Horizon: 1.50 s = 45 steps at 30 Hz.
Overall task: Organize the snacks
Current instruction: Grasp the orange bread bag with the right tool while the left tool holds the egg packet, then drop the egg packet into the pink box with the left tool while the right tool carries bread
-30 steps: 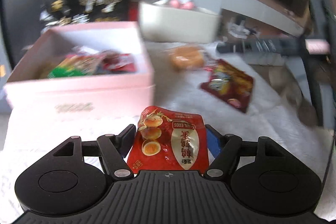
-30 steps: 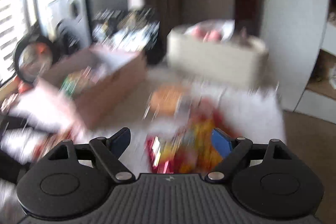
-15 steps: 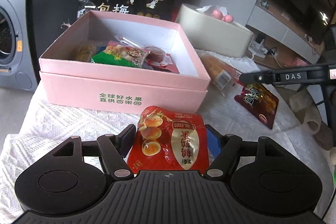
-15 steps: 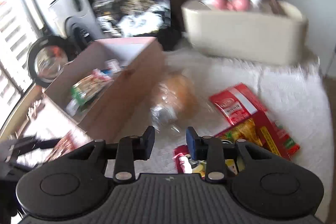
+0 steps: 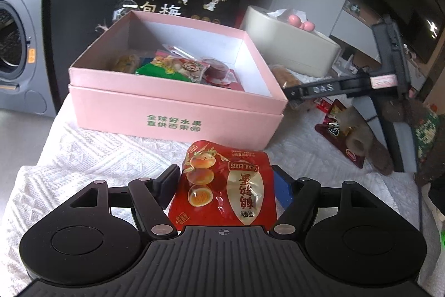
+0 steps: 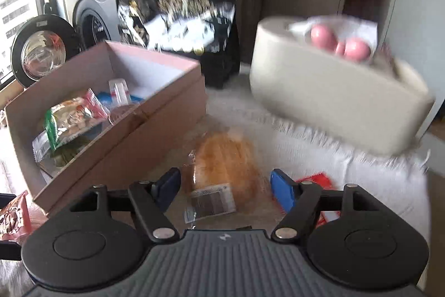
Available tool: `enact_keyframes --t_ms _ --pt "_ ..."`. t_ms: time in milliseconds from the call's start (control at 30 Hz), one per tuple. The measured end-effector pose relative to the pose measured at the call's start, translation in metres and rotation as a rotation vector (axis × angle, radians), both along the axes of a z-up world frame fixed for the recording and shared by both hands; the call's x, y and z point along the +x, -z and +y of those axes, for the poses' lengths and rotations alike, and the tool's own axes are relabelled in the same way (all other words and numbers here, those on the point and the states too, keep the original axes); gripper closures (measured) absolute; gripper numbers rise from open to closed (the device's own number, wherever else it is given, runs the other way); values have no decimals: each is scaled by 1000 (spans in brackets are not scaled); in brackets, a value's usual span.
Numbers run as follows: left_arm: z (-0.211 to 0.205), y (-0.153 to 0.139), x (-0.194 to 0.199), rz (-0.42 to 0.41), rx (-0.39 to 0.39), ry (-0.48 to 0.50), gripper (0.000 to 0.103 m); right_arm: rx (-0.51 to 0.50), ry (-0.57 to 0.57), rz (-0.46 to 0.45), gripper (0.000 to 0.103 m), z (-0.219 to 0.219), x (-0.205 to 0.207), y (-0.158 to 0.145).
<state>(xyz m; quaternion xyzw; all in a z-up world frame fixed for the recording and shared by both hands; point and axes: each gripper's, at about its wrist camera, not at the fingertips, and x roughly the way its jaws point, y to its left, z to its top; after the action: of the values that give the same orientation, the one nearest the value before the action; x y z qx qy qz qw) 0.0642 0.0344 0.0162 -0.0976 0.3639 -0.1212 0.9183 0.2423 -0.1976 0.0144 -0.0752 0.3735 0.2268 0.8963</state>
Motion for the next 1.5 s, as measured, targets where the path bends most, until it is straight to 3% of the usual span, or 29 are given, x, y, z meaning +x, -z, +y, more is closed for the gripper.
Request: enact_keyframes --t_ms 67,167,267,367,567,833,1067,1167,1267,1367,1433,1500 --pt "1 -1 -2 -3 -2 -6 27 6 -9 21 44 -3 -7 -2" --pt "1 -5 -10 -15 3 -7 27 10 5 42 48 -10 -23 -13" --pt "0 -10 -19 -22 21 0 27 58 -9 35 49 -19 -51 -34" --pt "-4 -11 -30 -3 68 25 27 38 -37 13 49 -21 -89 -49" --pt "-8 -17 -63 1 114 77 27 26 -171 49 49 -8 -173 -51" --pt "20 -58 -71 -78 103 -13 27 31 -285 26 49 32 -226 -52" --pt "41 -120 -10 -236 98 -38 27 29 -343 -47 49 58 -237 -71" --pt "42 -131 38 -247 9 -2 26 22 -366 -41 49 68 -237 -70" --pt "36 -117 89 -202 -34 17 26 10 -378 -36 49 76 -234 -68" --pt "15 -82 129 -77 76 41 26 -5 -366 -33 49 80 -228 -66" --pt "3 -66 137 -63 184 60 26 -13 -351 -30 49 79 -223 -65" --pt "-2 -57 140 -66 234 65 26 -26 -336 -30 49 78 -217 -64"
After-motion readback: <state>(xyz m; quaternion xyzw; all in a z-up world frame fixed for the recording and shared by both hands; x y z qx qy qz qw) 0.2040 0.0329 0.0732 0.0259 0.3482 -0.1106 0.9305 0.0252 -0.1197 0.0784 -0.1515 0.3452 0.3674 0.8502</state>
